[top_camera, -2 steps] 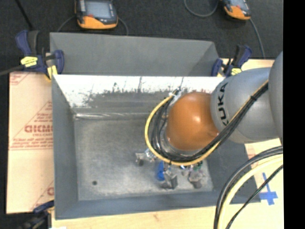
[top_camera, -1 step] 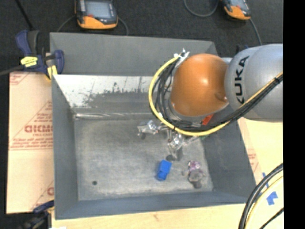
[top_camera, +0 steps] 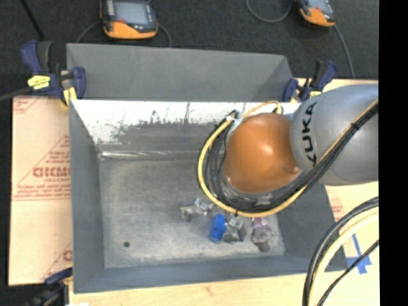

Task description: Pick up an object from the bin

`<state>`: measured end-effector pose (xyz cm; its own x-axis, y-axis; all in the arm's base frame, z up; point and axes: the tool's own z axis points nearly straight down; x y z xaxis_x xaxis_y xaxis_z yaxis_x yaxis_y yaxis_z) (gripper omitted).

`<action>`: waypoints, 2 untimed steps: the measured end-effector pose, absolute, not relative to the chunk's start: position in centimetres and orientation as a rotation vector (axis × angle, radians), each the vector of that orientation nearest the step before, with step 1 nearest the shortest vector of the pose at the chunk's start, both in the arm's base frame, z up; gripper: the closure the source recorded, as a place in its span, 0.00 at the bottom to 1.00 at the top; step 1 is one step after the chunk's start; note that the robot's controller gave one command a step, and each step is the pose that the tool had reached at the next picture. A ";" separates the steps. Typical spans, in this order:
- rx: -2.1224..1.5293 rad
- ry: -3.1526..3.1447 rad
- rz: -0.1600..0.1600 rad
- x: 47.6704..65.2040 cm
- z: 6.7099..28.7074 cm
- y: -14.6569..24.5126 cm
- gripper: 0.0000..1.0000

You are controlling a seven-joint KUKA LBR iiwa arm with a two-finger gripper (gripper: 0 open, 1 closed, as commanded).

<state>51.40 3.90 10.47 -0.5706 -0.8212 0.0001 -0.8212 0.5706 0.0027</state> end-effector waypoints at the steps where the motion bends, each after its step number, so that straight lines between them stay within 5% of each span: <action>1: 2.031 -2.405 0.005 55.9 14.4 3.7 0.00; 2: 1.668 -2.660 -0.005 48.3 8.2 4.4 0.00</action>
Offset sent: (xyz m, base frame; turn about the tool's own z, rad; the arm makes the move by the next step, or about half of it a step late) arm 0.0428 -0.0010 0.0373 -0.4423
